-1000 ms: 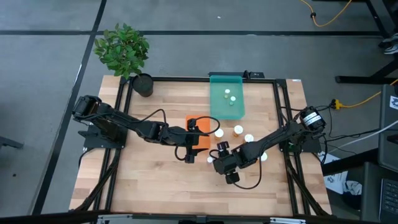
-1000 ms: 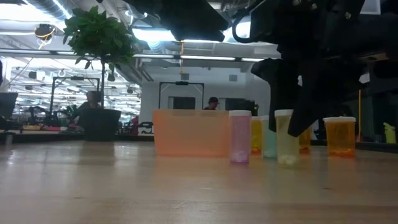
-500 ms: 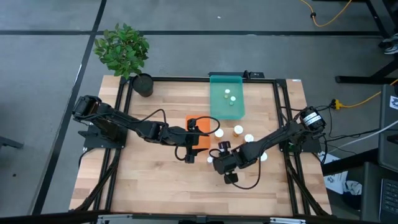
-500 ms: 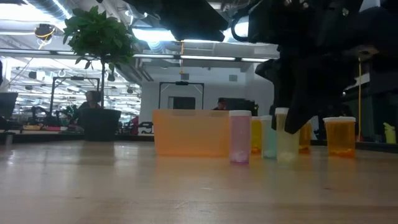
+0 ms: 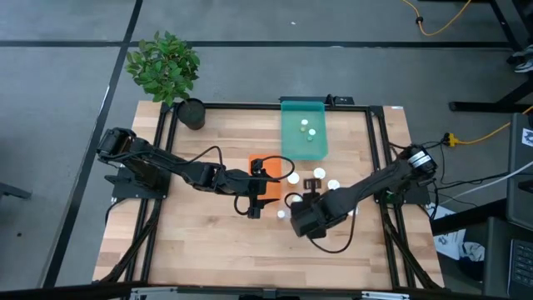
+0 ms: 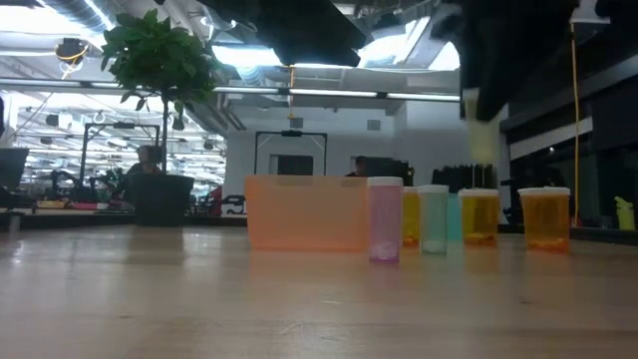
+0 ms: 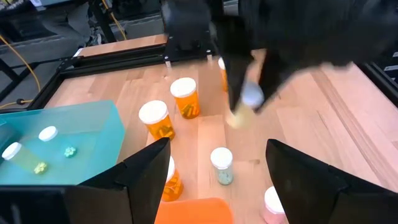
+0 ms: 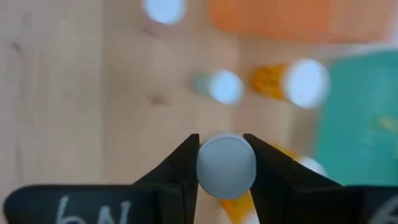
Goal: Pick and place medicine bottles into bin by pill shape (circle, oval)
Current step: Put the yellow tablet bottle into the green bin
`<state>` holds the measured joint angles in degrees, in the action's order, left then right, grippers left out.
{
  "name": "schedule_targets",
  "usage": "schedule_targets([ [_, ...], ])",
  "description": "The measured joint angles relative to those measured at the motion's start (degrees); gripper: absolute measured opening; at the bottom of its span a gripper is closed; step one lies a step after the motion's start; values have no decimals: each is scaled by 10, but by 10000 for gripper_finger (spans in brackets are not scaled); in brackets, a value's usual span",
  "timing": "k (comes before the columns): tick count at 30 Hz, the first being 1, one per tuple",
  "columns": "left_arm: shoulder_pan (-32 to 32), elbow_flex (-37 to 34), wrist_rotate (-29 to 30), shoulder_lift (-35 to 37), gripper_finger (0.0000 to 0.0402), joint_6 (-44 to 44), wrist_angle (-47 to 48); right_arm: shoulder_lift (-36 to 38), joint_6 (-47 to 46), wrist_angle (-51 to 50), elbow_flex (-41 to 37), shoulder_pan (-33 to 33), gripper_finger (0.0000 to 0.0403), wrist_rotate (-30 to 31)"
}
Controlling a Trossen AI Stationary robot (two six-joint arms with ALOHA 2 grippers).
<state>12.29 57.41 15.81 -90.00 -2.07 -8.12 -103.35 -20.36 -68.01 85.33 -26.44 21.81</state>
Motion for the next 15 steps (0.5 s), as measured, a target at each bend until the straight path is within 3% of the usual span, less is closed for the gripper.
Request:
schedule_targets([
  [8, 0, 0, 0, 0, 257, 0, 0, 4, -59, -218, 93, 11, 109, 139],
  [15, 0, 0, 0, 0, 257, 1, 2, 109, -49, -219, 63, 81, 111, 195],
])
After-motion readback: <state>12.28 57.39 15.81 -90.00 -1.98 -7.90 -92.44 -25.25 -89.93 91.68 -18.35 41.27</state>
